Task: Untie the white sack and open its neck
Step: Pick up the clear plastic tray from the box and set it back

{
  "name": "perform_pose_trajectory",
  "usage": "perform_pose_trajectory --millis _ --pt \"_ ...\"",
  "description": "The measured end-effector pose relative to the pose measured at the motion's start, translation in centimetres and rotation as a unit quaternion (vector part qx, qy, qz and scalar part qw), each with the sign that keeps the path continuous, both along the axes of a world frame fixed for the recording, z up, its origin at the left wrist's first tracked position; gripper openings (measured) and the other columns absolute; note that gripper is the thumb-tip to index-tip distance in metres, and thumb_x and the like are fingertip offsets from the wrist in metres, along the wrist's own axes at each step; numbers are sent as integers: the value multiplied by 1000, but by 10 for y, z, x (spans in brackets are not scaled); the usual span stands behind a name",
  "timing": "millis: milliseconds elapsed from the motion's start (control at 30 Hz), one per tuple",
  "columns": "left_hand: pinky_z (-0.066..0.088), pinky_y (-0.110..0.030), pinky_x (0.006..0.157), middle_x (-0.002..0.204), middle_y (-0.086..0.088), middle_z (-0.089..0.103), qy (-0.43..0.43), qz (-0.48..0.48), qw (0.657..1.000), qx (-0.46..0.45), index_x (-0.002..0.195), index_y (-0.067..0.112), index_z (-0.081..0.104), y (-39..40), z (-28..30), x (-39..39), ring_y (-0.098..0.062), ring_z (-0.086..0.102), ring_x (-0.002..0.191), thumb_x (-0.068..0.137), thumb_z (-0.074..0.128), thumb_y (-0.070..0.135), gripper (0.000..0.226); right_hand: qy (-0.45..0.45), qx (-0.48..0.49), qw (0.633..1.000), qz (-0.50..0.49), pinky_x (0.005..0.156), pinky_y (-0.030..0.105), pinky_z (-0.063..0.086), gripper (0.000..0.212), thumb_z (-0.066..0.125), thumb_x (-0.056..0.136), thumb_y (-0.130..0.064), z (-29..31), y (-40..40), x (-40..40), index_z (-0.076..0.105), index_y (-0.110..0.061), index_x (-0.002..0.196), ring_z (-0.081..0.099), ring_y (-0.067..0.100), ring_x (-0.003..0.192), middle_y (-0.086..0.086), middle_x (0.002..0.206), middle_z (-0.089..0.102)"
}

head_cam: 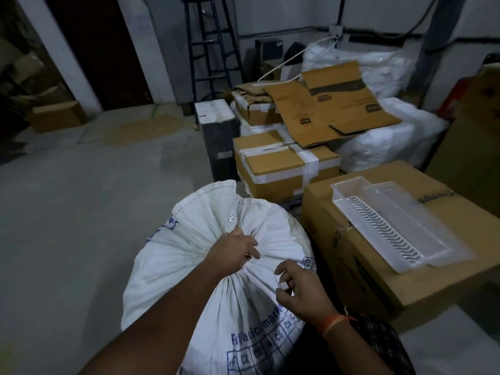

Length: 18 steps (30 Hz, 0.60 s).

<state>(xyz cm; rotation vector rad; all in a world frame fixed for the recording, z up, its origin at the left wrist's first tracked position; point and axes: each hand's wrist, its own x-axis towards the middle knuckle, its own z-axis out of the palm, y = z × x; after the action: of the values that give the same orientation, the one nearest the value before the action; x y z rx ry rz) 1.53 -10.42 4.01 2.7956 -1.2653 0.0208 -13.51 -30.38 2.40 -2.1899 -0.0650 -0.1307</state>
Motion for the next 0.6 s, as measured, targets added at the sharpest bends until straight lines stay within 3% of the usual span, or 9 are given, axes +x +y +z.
perform_pose_trajectory --millis 133,233,300,400,500,600 --pt "49 -36 95 134 14 69 17 44 999 3 124 41 73 9 2 1 -19 55 116 95 68 32 31 -15 12 1000 -17 55 14 41 24 75 76 -11 6 -1 -6 60 -20 92 52 7 58 9 73 60" --pt "43 -37 90 133 19 67 5 66 998 -2 128 46 68 13 3 1 -18 50 119 96 65 38 33 -54 18 996 -63 54 19 43 23 73 75 -8 10 -4 -9 55 -21 79 51 5 54 4 66 58" --pt "39 -38 90 131 20 67 -4 61 998 -4 133 49 62 10 6 0 -18 48 120 98 62 40 37 -80 45 989 -116 57 23 45 24 74 74 -5 12 -8 -11 56 -21 75 54 5 56 0 66 60" --pt "35 -40 97 128 18 67 -9 23 1000 -1 141 50 54 3 15 0 -17 46 120 101 57 38 42 -97 87 977 -166 55 17 42 25 78 75 -3 14 -14 -16 59 -20 72 52 2 55 -6 66 60" --pt "41 -41 98 120 14 70 -2 1 998 -58 138 47 59 -3 22 -1 -15 54 116 99 62 33 41 -91 98 973 -188 54 22 45 23 79 80 -10 14 -15 -21 61 -22 73 52 4 51 -7 65 63" --pt "54 -38 91 111 8 74 71 -20 986 -150 129 36 71 -4 24 -1 -13 67 102 96 67 18 38 -70 111 968 -215 55 26 50 21 79 83 -15 12 -18 -19 62 -23 75 61 8 55 -6 65 67"
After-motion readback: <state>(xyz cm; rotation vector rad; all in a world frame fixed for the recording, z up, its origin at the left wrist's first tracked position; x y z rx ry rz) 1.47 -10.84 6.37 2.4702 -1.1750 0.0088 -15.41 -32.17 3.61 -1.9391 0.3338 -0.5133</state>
